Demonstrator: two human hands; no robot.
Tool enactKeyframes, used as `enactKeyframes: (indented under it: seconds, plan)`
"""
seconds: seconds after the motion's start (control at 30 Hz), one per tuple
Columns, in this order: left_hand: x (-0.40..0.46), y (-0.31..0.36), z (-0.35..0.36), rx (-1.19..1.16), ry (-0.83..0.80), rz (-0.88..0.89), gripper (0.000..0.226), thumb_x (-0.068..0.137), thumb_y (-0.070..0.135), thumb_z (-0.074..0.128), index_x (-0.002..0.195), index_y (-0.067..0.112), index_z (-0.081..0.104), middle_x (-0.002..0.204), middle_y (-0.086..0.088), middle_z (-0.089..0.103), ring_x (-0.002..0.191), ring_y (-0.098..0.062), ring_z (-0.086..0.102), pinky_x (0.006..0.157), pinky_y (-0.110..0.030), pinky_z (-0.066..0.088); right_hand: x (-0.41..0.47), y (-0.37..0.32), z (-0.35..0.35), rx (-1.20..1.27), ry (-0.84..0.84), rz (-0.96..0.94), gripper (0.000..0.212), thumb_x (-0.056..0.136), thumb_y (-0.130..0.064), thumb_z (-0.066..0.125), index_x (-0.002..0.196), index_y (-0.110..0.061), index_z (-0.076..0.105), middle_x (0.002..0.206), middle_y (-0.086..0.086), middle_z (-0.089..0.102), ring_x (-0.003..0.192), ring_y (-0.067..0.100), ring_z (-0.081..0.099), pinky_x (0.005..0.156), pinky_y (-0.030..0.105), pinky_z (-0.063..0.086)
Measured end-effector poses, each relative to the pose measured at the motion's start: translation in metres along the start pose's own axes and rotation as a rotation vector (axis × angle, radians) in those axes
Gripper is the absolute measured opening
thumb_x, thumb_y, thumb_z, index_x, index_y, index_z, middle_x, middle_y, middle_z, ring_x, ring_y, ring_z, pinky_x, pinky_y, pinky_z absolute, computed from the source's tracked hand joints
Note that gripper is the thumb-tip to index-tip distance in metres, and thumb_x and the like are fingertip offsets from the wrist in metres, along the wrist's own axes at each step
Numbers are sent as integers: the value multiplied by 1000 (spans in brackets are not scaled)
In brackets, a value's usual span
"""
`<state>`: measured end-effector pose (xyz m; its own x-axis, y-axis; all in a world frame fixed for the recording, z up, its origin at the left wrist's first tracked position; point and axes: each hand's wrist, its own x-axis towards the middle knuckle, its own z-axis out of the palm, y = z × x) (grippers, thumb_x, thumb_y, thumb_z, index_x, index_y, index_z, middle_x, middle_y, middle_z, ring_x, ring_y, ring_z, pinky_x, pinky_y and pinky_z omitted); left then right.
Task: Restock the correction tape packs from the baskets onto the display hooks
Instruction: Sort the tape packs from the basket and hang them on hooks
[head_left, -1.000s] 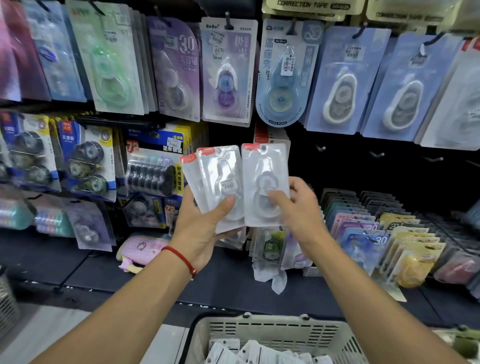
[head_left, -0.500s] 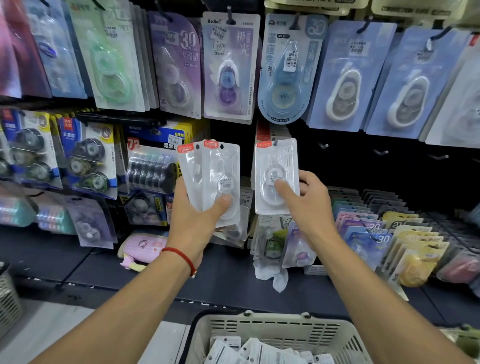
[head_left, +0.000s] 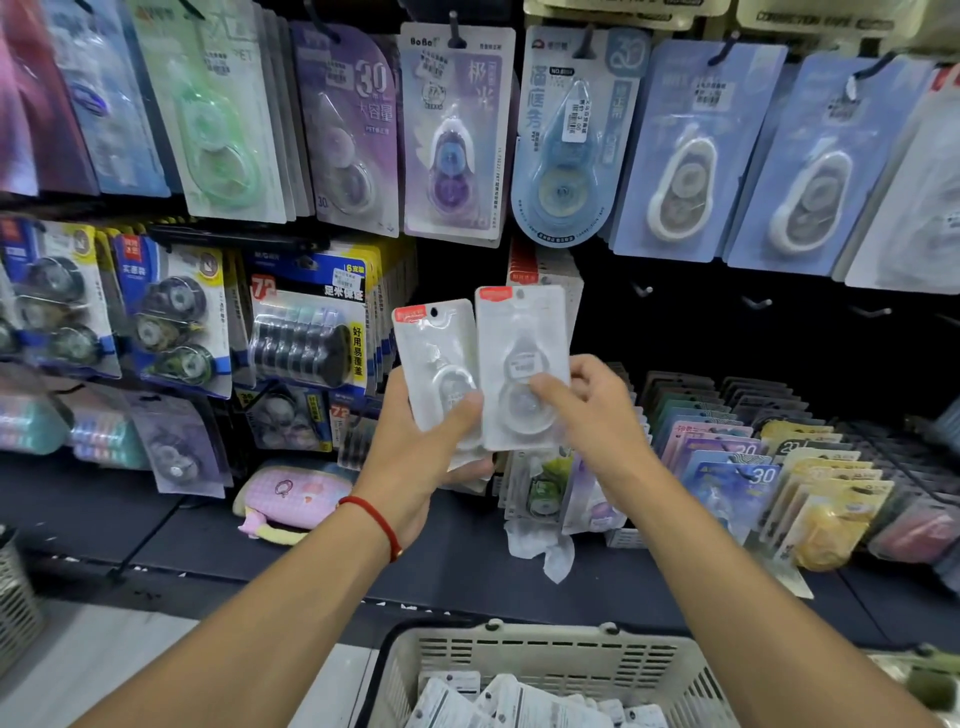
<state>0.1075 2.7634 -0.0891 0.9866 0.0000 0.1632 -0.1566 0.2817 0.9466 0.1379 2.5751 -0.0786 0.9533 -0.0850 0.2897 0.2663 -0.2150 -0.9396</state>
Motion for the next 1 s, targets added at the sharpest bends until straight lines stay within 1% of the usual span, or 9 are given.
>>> enactKeyframes:
  seconds: [0.13, 0.37, 0.43, 0.5, 0.57, 0.63, 0.73, 0.9, 1.0]
  plan:
    - [6, -3, -7, 12, 53, -27, 42, 99, 7, 70, 126, 35, 55, 111, 15, 73, 103, -15, 75, 72, -49, 65, 6, -2, -11, 31, 114, 12, 18, 99, -32, 70, 112, -25, 61, 106, -4, 76, 94, 12, 75, 73, 28, 53]
    - [10, -4, -11, 0, 83, -1, 48, 97, 7, 70, 127, 43, 57, 117, 12, 71, 100, -15, 76, 69, -49, 65, 6, -7, -9, 105, 180, 3, 20, 96, -37, 75, 109, -23, 67, 91, -13, 79, 80, -2, 73, 62, 13, 51]
    - [10, -4, -12, 5, 90, 7, 48, 97, 7, 69, 124, 44, 57, 117, 11, 70, 100, -15, 76, 68, -48, 65, 6, -6, -9, -30, 216, -2, 27, 95, -43, 74, 110, -22, 66, 92, -10, 78, 85, 3, 72, 64, 17, 50]
    - [9, -4, -13, 8, 88, 11, 47, 97, 6, 69, 122, 44, 57, 119, 9, 68, 100, -15, 75, 67, -47, 65, 5, -1, -9, -330, 185, 29, 48, 96, -51, 69, 130, -19, 58, 122, -3, 70, 112, 16, 66, 78, 27, 49]
    - [9, -4, -14, 19, 87, 10, 46, 98, 6, 67, 122, 43, 56, 122, 8, 67, 101, -17, 75, 67, -46, 65, 2, 7, -8, -623, 188, 25, 67, 99, -49, 65, 151, -15, 40, 150, 7, 47, 128, 25, 54, 89, 31, 42]
    - [8, -4, -15, 27, 85, 6, 46, 99, 6, 67, 124, 42, 54, 125, 7, 66, 105, -19, 74, 67, -45, 65, -1, 8, -4, -798, 244, -202, 56, 101, -32, 66, 149, -12, 45, 148, 11, 45, 124, 30, 54, 91, 33, 42]
    - [7, -6, -16, 32, 74, -4, 43, 100, 10, 68, 129, 37, 52, 127, 6, 66, 110, -21, 72, 72, -50, 66, 8, 10, 6, -937, 88, -462, 45, 97, -10, 65, 141, -9, 58, 147, 12, 51, 129, 32, 52, 102, 46, 47]
    - [2, -11, -16, 29, 38, 9, 40, 99, 15, 71, 125, 41, 55, 122, 9, 71, 105, -14, 75, 71, -45, 66, 19, 12, 18, -1149, -61, -369, 62, 96, -14, 62, 154, -15, 42, 170, 1, 16, 148, 23, 29, 99, 42, 46]
    - [1, -13, -11, 35, 21, 16, 42, 97, 13, 74, 118, 45, 56, 118, 8, 74, 102, -15, 76, 69, -43, 66, 21, 12, 16, -1030, 13, -380, 50, 97, -8, 60, 146, -13, 55, 165, 1, 33, 145, 24, 38, 104, 44, 46]
